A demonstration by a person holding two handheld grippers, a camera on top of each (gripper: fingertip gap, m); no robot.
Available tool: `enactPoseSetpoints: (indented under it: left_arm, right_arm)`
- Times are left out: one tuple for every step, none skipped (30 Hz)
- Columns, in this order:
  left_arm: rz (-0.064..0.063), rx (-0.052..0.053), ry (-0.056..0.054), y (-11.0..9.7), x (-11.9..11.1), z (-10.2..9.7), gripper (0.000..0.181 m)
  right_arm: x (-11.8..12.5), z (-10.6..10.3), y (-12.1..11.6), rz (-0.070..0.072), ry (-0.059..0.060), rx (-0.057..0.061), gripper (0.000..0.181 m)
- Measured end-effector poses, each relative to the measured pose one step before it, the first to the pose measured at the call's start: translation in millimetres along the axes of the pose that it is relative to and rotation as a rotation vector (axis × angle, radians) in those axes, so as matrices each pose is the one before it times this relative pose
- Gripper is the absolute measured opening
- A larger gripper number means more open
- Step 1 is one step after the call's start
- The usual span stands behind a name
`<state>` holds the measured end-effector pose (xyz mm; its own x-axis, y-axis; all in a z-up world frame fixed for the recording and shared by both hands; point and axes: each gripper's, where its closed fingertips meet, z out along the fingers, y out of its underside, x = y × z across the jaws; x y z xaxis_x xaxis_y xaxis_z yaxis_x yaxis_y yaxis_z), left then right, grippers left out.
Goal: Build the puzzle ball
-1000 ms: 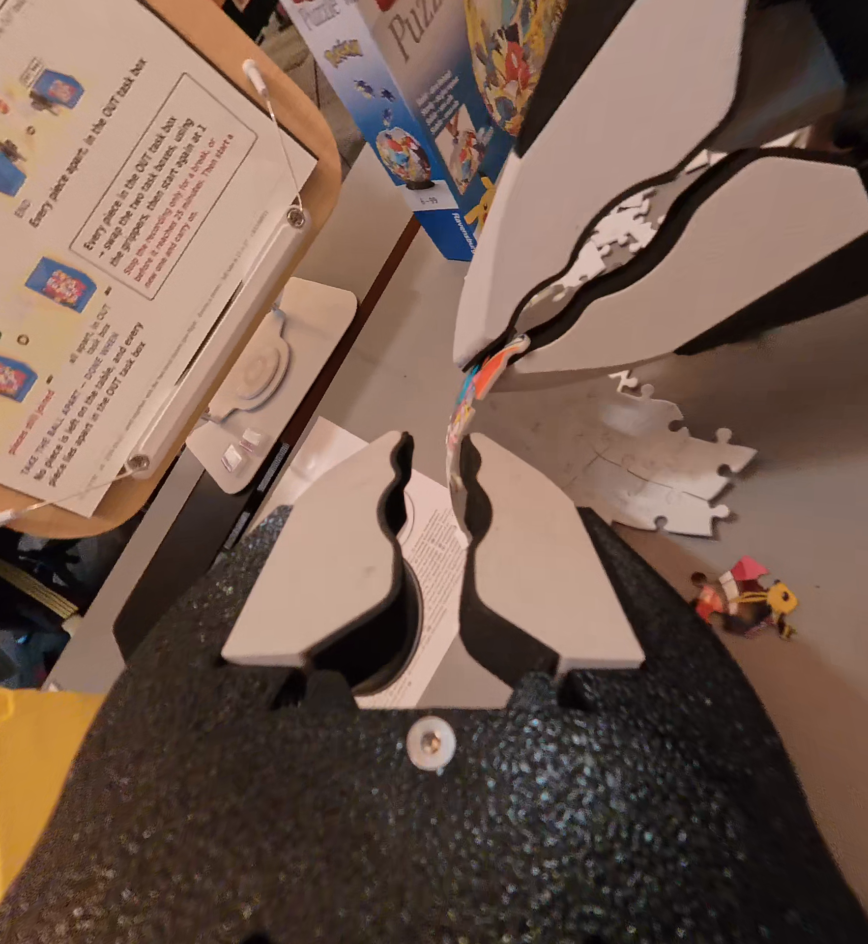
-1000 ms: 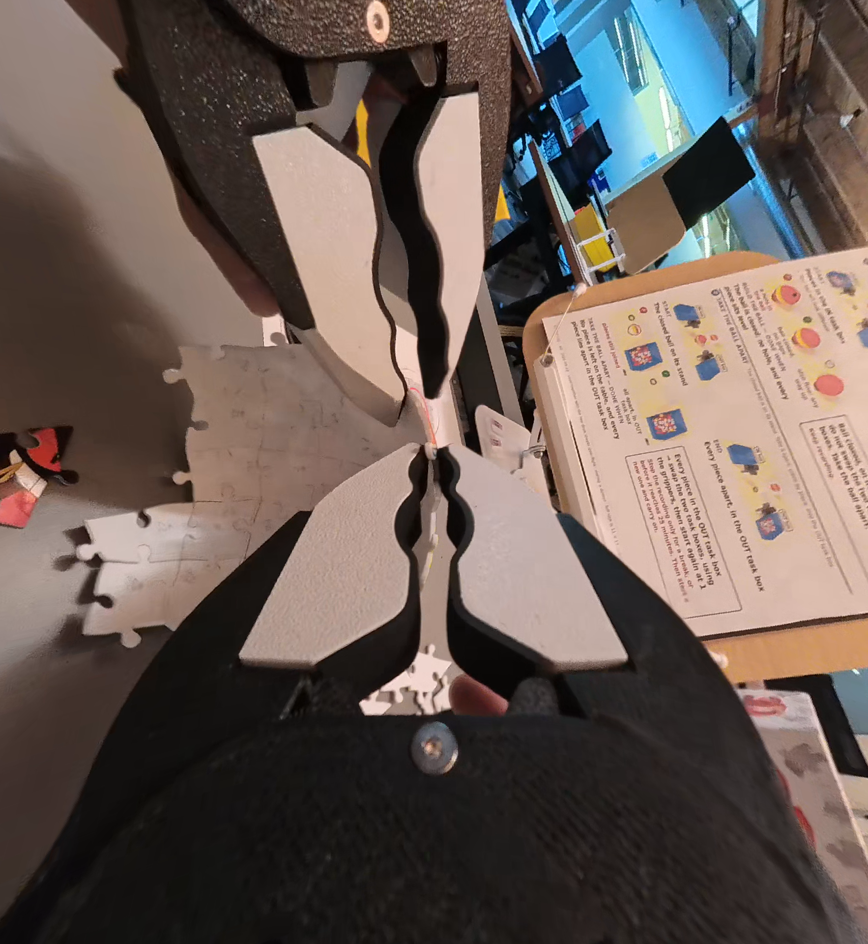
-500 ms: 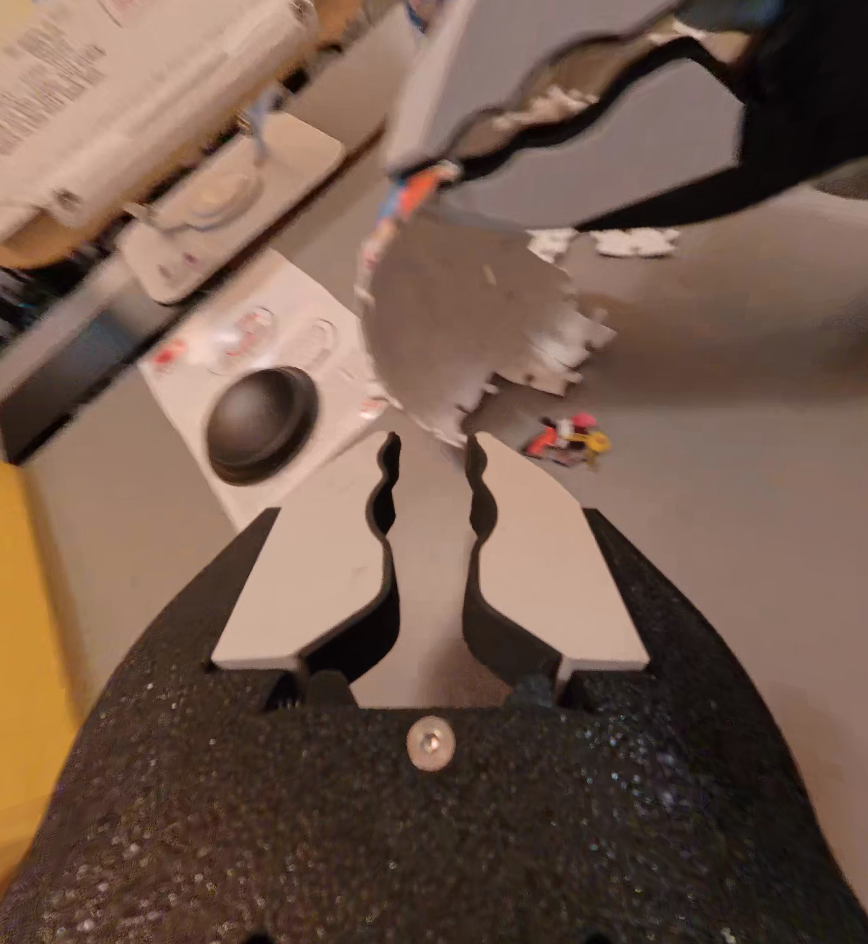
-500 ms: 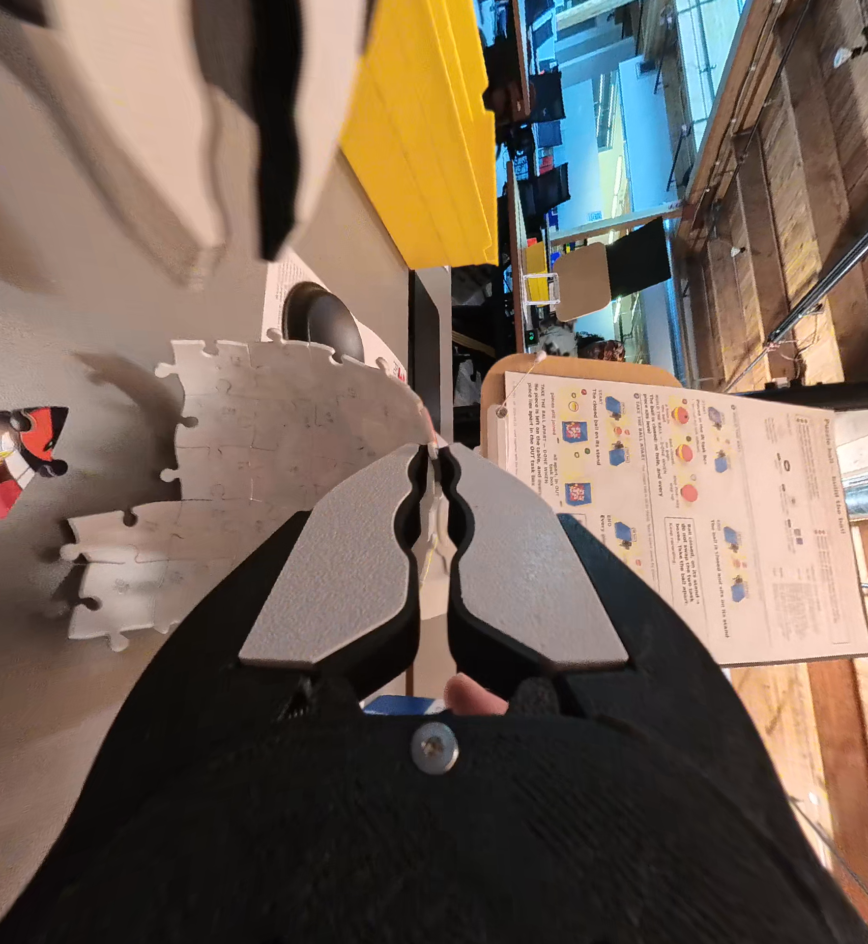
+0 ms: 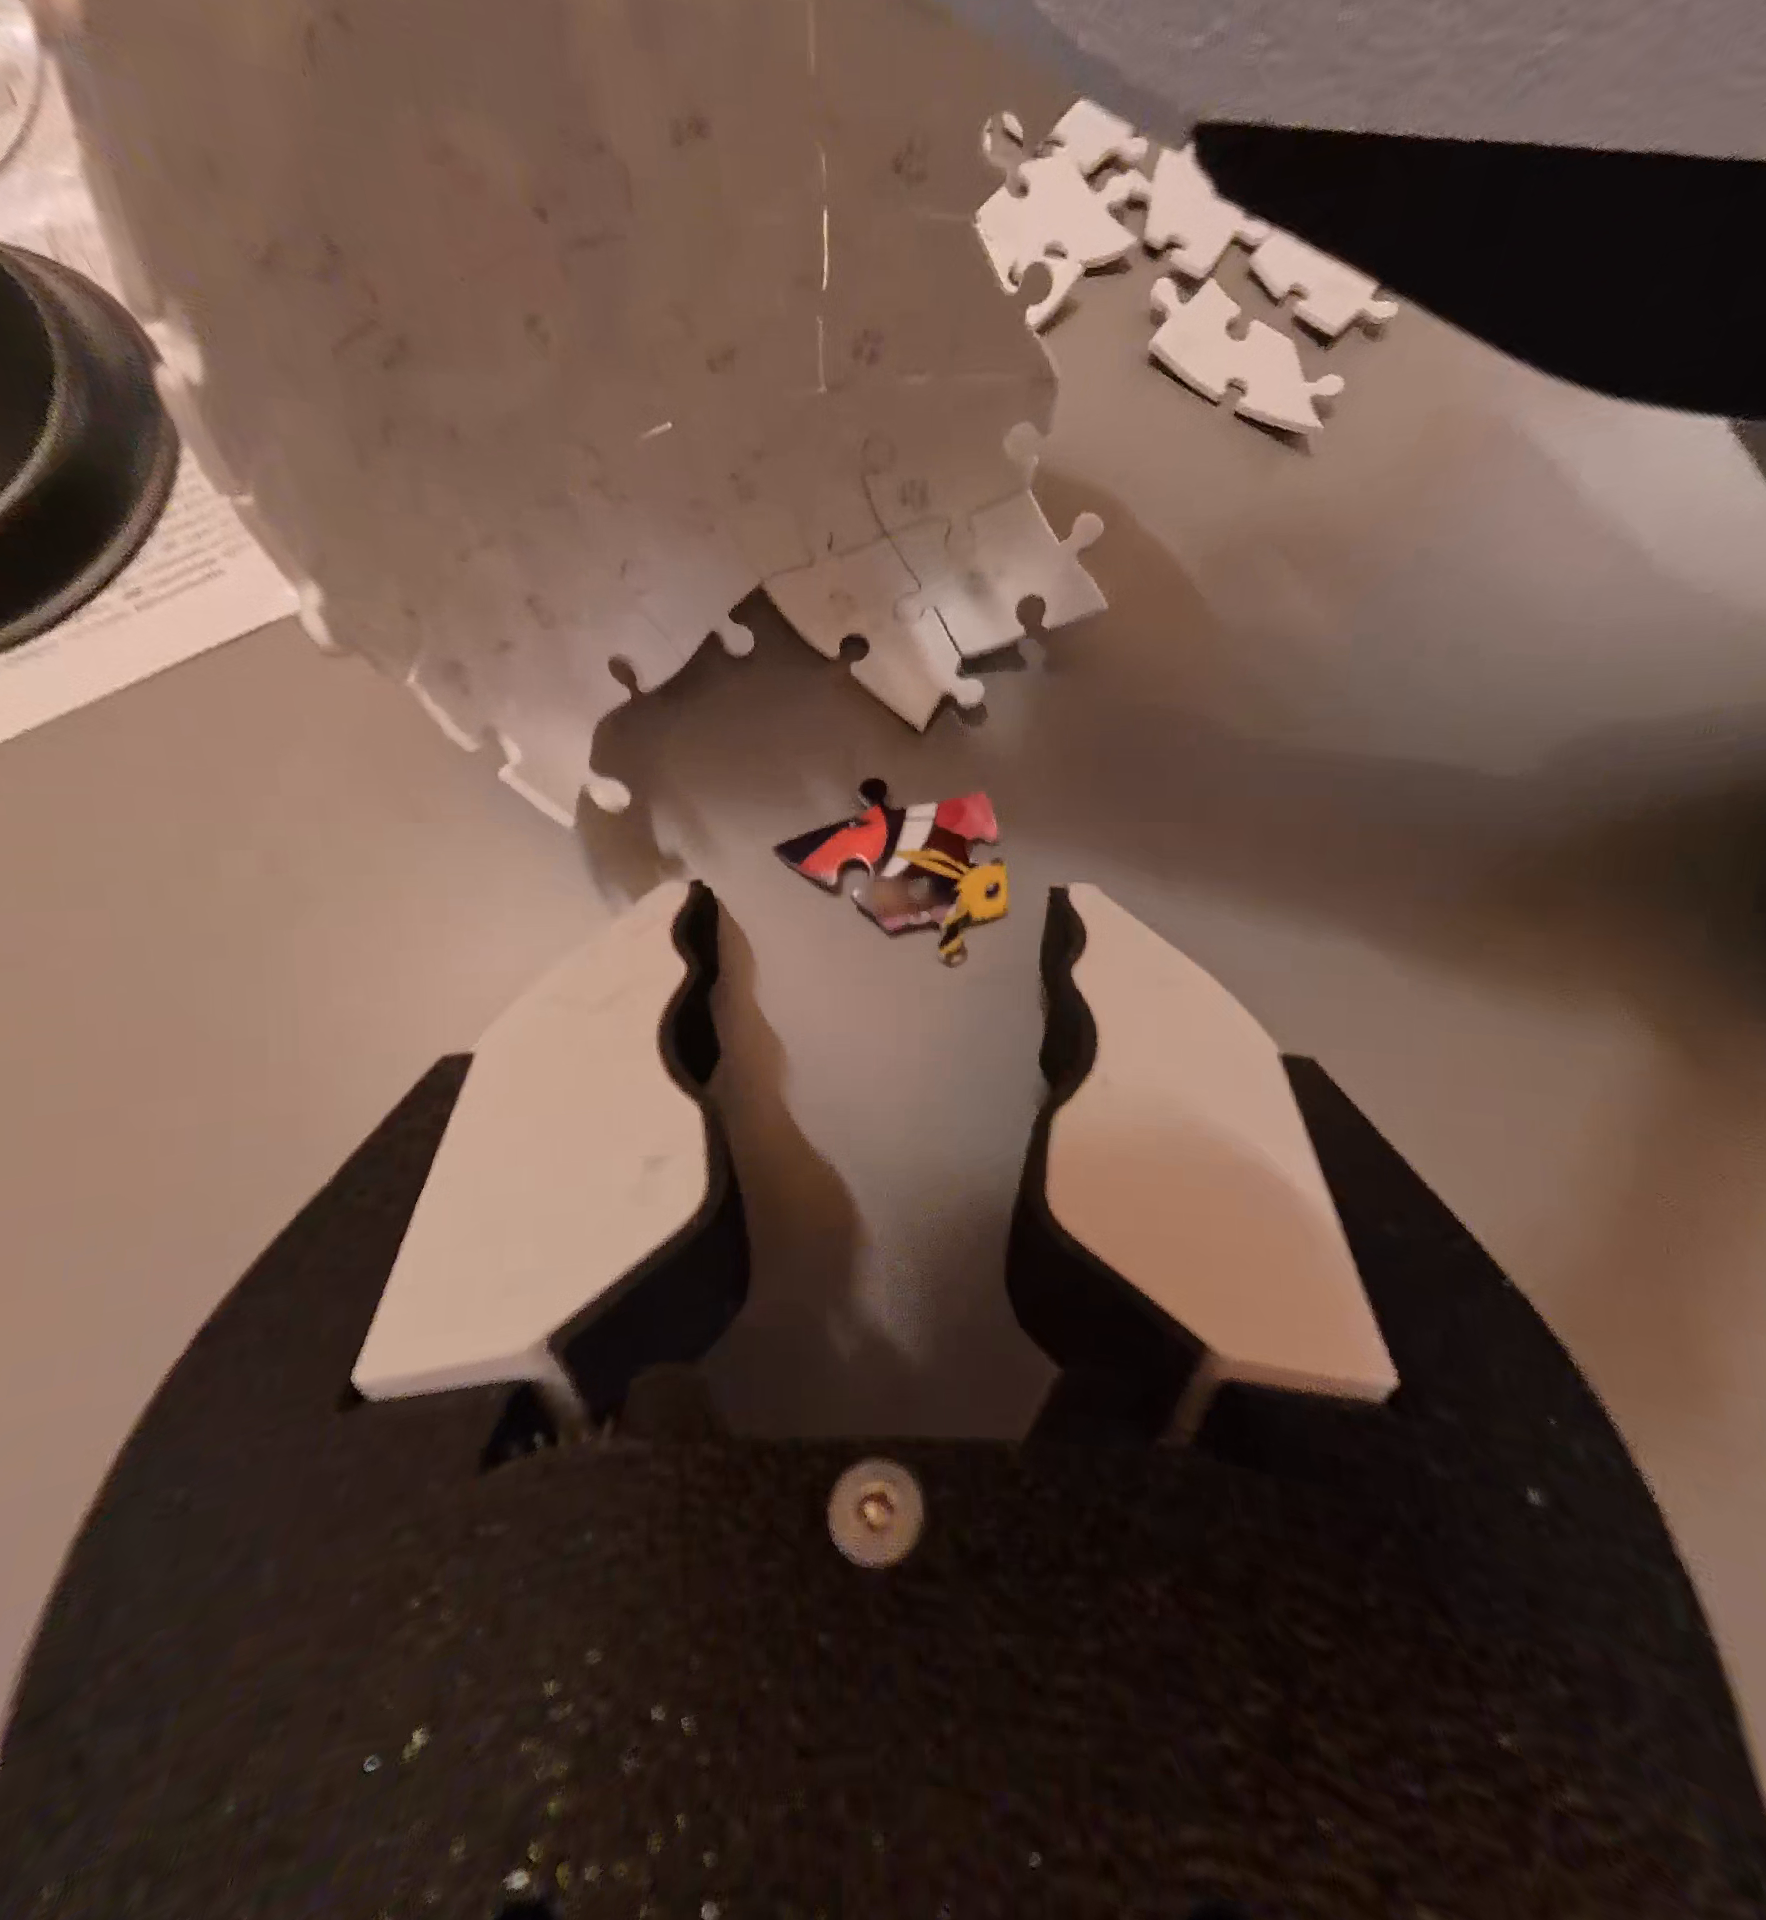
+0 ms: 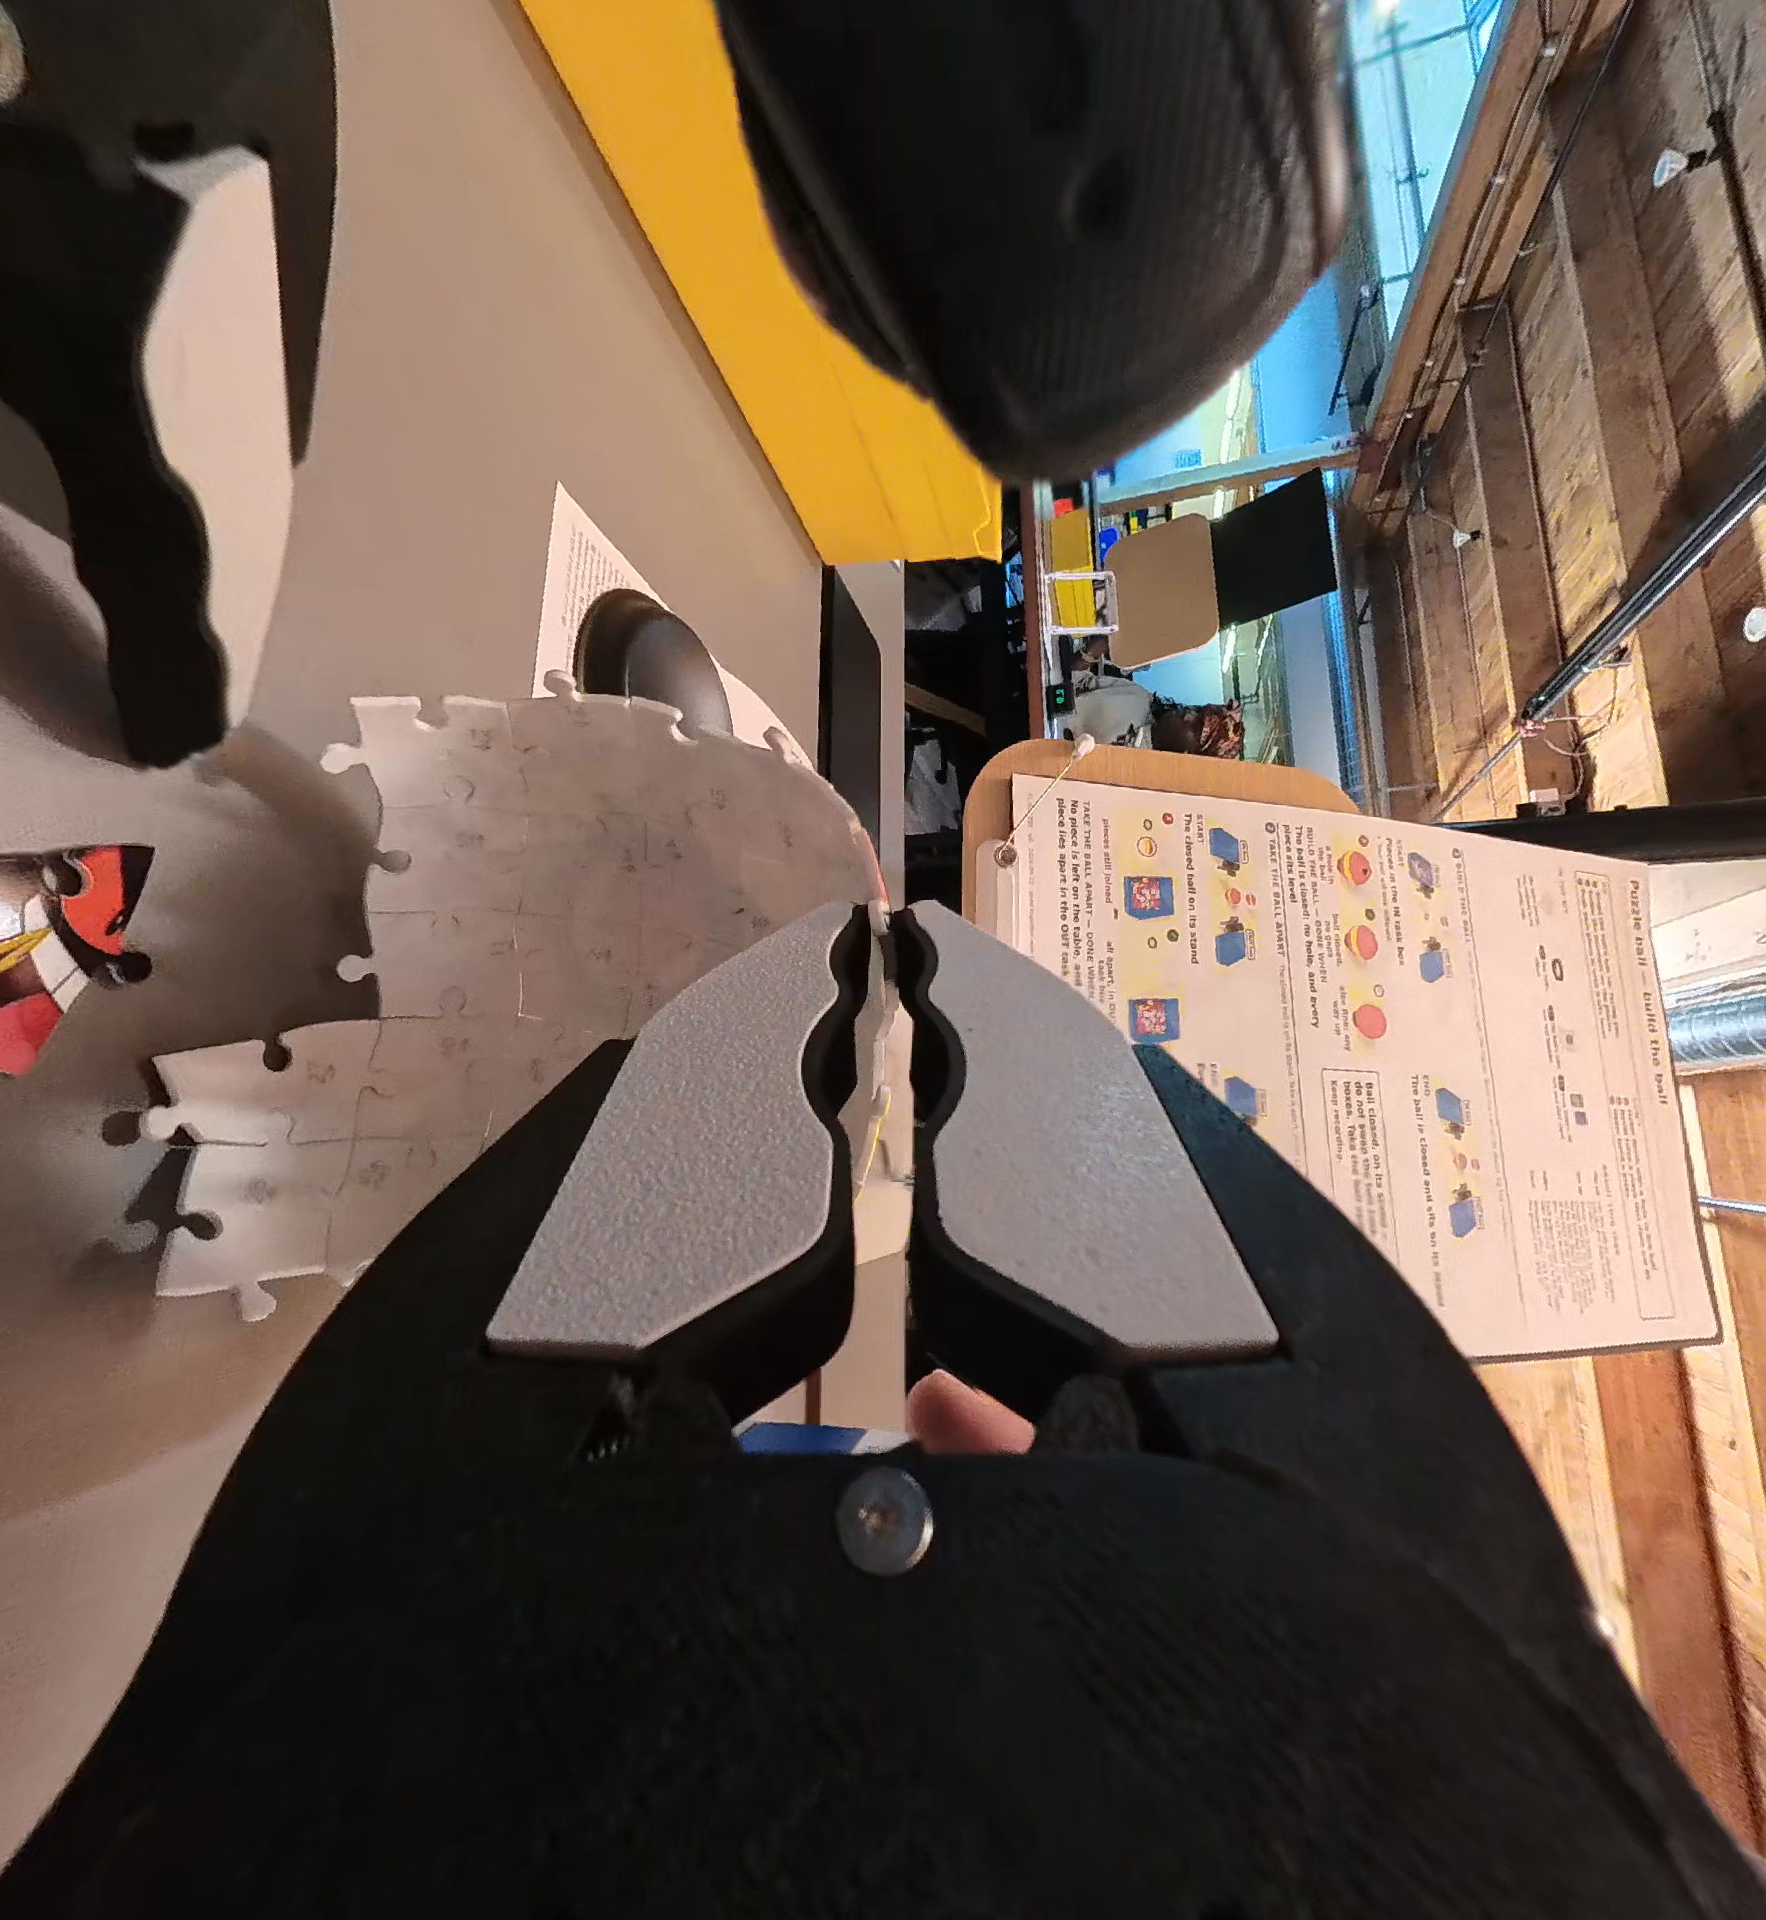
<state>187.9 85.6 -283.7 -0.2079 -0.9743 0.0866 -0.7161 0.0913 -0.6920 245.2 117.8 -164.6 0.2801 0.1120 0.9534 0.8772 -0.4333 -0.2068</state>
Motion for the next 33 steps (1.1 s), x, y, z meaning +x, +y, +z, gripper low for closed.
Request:
enactPoseSetpoints:
  left_arm:
    - [0.0081, -0.0015, -0.0164, -1.33, -0.83, 1.98, 0.06]
    - [0.0079, -0.0048, -0.011, -1.03, 0.41, 1.74, 0.061]
    - [0.0132, -0.0001, -0.0097, -0.97, 0.93, 1.83, 0.061]
    - [0.0248, -0.0039, -0.0159, -0.36, 0.01, 1.65, 0.06]
    - [0.0227, 0.0004, 0.001, -1.1, 1.54, 0.63, 0.057]
    - [0.0093, 0.0008, 0.0166, -0.76, 2.71, 0.66, 0.051]
    - [0.004, 0.0015, 0.0099, -0.72, 1.03, 0.6, 0.048]
    - [0.0043, 0.0007, 0.0066, -0.48, 0.23, 0.27, 0.043]
    - [0.0018, -0.0002, 0.0026, 0.05, -0.27, -0.18, 0.043]
    - [0.0017, 0.0003, 0.003, 0.3, -0.32, -0.31, 0.043]
    - [0.0051, -0.0002, 0.0039, 0.79, -0.29, -0.75, 0.042]
    - [0.0099, -0.0007, 0.0078, 1.08, 0.31, -1.13, 0.042]
    - [0.0127, -0.0012, 0.0095, 1.77, 0.63, -1.9, 0.042]
    - [0.0143, 0.0013, -0.0013, 2.46, -1.0, -2.82, 0.042]
    - [0.012, 0.0028, -0.0148, 3.03, -2.83, -3.89, 0.042]
    - [0.0085, 0.0063, -0.0073, 3.2, -2.19, -4.77, 0.042]
    - [-0.0048, 0.0086, 0.0083, 3.19, -0.55, -5.98, 0.042]
    - [-0.0266, 0.01, 0.0172, 2.81, -0.06, -6.93, 0.042]
    - [-0.0441, 0.0121, 0.0395, 2.41, 1.92, -7.38, 0.042]
    - [-0.0676, 0.0152, 0.073, 1.93, 5.32, -7.4, 0.042]
    - [-0.0937, 0.0121, 0.0987, 1.95, 7.93, -7.01, 0.042]
    - [-0.111, 0.0099, 0.1116, 1.76, 8.76, -6.47, 0.042]
    - [-0.1175, 0.0051, 0.1087, 2.11, 7.7, -6.09, 0.042]
    - [-0.1107, 0.0002, 0.0946, 2.61, 5.22, -5.8, 0.042]
    - [-0.0957, 0.0076, 0.0875, 1.84, 4.03, -6.0, 0.042]
    - [-0.0926, 0.0215, 0.0929, -0.46, 4.88, -6.61, 0.042]
    - [-0.0944, 0.0317, 0.098, -2.78, 6.1, -7.15, 0.042]
    - [-0.0852, 0.0446, 0.0985, -5.42, 7.26, -7.69, 0.042]
    - [-0.0681, 0.0535, 0.091, -6.64, 7.42, -8.21, 0.042]
    - [-0.0516, 0.0459, 0.0441, -5.88, 1.33, -8.44, 0.042]
    - [-0.0341, 0.0416, -0.0076, -5.78, -5.11, -8.49, 0.042]
    - [-0.028, 0.059, 0.0146, -7.81, -0.65, -7.97, 0.042]
    - [-0.0379, 0.0601, 0.0453, -7.49, 4.62, -7.25, 0.042]
  right_arm:
    - [0.34, -0.1, 0.46, 0.0049, 0.0018, 0.0047, 0.004]
    - [0.06, 0.11, 1.27, 0.0066, -0.0006, -0.0015, 0.004]
    - [0.16, 0.1, 1.09, 0.005, -0.0003, -0.0018, 0.004]
    - [0.14, -0.25, 0.01, 0.0022, 0.0006, 0.005, 0.004]
    - [-0.02, 0.02, 0.12, 0.0031, -0.0001, 0.0049, 0.004]
    - [-0.16, 0.11, 0.46, 0.0043, -0.001, 0.0019, 0.004]
    - [0.24, -0.04, 0.77, 0.0045, 0.0005, -0.0001, 0.004]
    - [0.24, -0.06, 0.58, 0.0045, 0.0, 0.0005, 0.004]
    - [-0.07, -0.19, 0.2, 0.0042, -0.0011, 0.0032, 0.004]
    - [0.09, -0.16, -0.01, 0.0039, 0.0001, 0.0041, 0.004]
    - [0.01, -0.07, -0.18, 0.0003, 0.0001, 0.0043, 0.004]
    - [-0.01, 0.0, 0.55, -0.0013, -0.001, -0.0011, 0.004]
    - [0.03, 0.09, 0.63, 0.0027, -0.0002, -0.003, 0.004]
    - [-0.05, -0.11, 0.02, 0.004, 0.0001, 0.0018, 0.004]
    - [-0.07, 0.1, -0.03, 0.0027, -0.0004, 0.0027, 0.004]
    - [0.04, 0.01, 0.25, 0.0024, 0.0002, 0.0002, 0.004]
    - [0.09, 0.2, 0.29, 0.0033, -0.0008, -0.0008, 0.004]
    - [-0.13, 0.12, -0.04, 0.0012, -0.0007, 0.0019, 0.004]
    - [-0.14, 0.14, -0.26, -0.0001, -0.0011, 0.002, 0.004]
    - [0.22, 0.07, -0.09, 0.0, 0.001, -0.0008, 0.004]
    - [-0.01, 0.22, 0.05, 0.0011, -0.0007, -0.0009, 0.004]
    - [-0.5, 0.39, -0.42, 0.0011, -0.0024, 0.0018, 0.004]
    - [-0.19, 0.26, -0.59, 0.0001, -0.0002, 0.0031, 0.004]
    - [-0.01, 0.21, -0.41, 0.0002, 0.0003, 0.0021, 0.004]
    - [-0.23, 0.17, -0.19, 0.001, -0.0013, 0.0012, 0.004]
    - [0.13, 0.19, -0.13, 0.0002, 0.0001, 0.0011, 0.004]
    - [-0.14, 0.01, -0.02, -0.0002, -0.0012, 0.0002, 0.004]
    - [0.03, -0.05, 0.11, 0.0002, -0.0014, -0.0006, 0.004]
    - [0.18, -0.08, 0.05, 0.0013, 0.0005, 0.0002, 0.004]
    - [0.01, 0.06, 0.3, 0.001, -0.0011, 0.0004, 0.004]
    - [-0.04, 0.06, 0.43, 0.0006, -0.0002, -0.0001, 0.004]
    - [0.21, -0.18, 0.24, 0.0019, -0.0003, 0.0015, 0.004]
    - [-0.01, -0.2, 0.06, 0.004, -0.0029, 0.0022, 0.004]
